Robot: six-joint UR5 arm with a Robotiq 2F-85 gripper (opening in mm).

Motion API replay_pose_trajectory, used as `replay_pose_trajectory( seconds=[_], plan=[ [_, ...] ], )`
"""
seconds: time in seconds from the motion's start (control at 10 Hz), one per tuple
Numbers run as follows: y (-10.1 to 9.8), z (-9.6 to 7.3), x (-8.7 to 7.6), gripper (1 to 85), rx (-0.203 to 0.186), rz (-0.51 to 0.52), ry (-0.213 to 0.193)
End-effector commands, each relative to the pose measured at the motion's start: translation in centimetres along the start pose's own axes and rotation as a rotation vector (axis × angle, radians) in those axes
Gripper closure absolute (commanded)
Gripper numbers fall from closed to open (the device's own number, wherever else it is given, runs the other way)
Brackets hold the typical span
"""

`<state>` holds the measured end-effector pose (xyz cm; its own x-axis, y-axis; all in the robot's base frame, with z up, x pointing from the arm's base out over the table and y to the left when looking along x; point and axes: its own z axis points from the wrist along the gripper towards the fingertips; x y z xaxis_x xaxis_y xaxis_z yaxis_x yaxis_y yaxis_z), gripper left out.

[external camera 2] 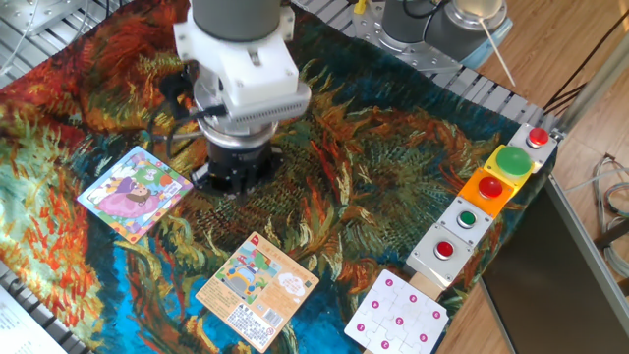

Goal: Assemble one piece of a puzzle

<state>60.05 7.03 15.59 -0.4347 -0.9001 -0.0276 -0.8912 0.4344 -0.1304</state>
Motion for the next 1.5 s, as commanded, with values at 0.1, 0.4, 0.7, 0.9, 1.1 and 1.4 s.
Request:
replay_pose_trajectory(
  seconds=[0.1,0.4,0.7,0.9,1.1,1.4],
  plan=[
    [0.4,0.4,0.1,84.3,-0.024,0.003,0.038],
    [0.2,0.5,-0.6,66.0,-0.014,-0.012,0.013],
    [-0.1,3.1,-2.0,41.3,-0.094,-0.071,-0.002],
    [0.2,4.4,-2.5,41.3,-0.14,-0.091,-0.018],
    [0.0,4.8,-3.1,42.0,-0.142,-0.092,-0.036],
    [0.6,4.7,-3.0,42.3,-0.165,-0.125,-0.038]
  ],
)
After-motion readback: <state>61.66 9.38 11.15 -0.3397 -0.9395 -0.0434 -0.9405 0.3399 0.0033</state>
